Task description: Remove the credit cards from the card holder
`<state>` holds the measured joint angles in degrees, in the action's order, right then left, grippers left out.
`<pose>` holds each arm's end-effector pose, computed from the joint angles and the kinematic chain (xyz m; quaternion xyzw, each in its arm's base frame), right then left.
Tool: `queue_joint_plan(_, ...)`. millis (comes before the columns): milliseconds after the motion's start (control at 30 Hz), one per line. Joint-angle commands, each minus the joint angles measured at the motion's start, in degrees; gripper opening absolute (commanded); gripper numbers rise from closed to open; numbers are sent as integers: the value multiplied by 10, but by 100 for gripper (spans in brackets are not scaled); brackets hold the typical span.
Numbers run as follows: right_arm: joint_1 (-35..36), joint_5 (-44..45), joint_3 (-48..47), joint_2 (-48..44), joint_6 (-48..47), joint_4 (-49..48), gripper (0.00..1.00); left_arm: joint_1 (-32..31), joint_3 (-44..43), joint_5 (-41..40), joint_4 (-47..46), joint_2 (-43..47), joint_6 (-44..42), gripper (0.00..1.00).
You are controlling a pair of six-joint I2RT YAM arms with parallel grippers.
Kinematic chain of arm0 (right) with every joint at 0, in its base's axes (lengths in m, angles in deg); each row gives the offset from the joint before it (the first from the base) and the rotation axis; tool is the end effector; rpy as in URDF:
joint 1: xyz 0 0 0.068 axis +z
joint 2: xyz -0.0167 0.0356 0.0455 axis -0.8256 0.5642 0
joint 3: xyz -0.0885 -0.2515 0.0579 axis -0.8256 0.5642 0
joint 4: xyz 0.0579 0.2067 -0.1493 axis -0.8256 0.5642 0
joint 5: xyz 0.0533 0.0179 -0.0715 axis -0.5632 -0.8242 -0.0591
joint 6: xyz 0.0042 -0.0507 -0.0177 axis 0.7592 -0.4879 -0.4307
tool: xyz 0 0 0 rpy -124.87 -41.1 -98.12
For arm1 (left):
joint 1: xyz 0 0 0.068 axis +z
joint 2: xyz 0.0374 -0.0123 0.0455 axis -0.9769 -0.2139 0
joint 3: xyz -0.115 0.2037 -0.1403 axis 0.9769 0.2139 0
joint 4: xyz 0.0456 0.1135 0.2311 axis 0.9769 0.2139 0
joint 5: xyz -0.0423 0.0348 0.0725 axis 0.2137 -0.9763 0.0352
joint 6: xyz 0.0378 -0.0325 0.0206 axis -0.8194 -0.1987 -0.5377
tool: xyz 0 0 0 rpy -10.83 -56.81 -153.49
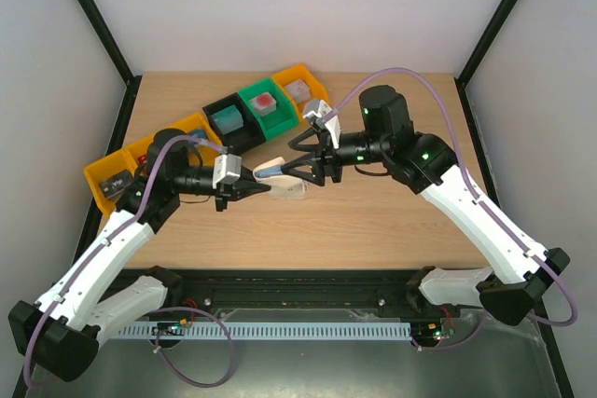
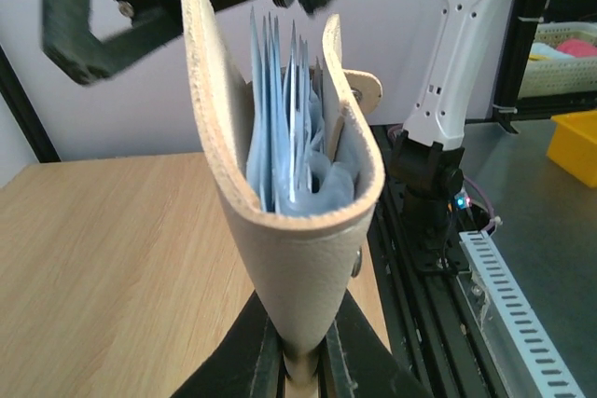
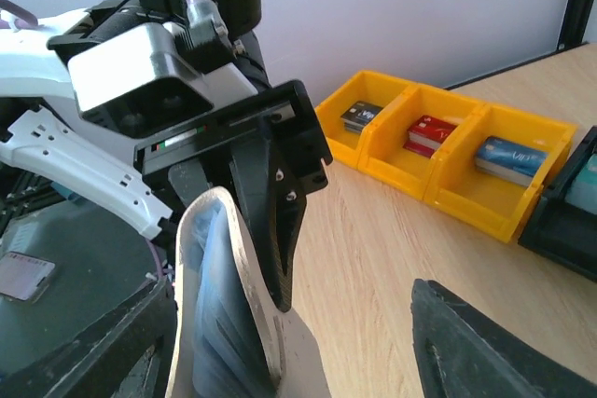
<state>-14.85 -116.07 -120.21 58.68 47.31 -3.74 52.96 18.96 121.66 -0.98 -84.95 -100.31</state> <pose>0.1735 0.1865 0.4363 -0.5062 0.5972 0.5041 0.3646 0.1656 -0.1114 0.3495 0.5601 0.4769 -0.4329 0.5210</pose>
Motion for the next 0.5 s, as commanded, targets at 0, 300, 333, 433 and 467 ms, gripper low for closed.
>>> queue_joint_plan(0, 1, 5, -28, -22, -16, -34, 67, 3, -2, 15, 31, 11, -66, 2)
queue_joint_plan(300, 1, -29, -38, 10, -22, 26, 74, 2, -5, 21, 18, 4, -63, 2)
queue_joint_plan(333, 1, -23, -35, 9, -23, 26, 75, 2, -5, 22, 18, 3, -63, 2)
queue_joint_plan(433, 1, 9, -18, 7, -29, 28, 74, 2, -4, 24, 16, 4, -64, 2)
queue_joint_plan(467, 1, 15, -16, 9, -32, 34, 74, 2, -4, 24, 15, 5, -64, 2)
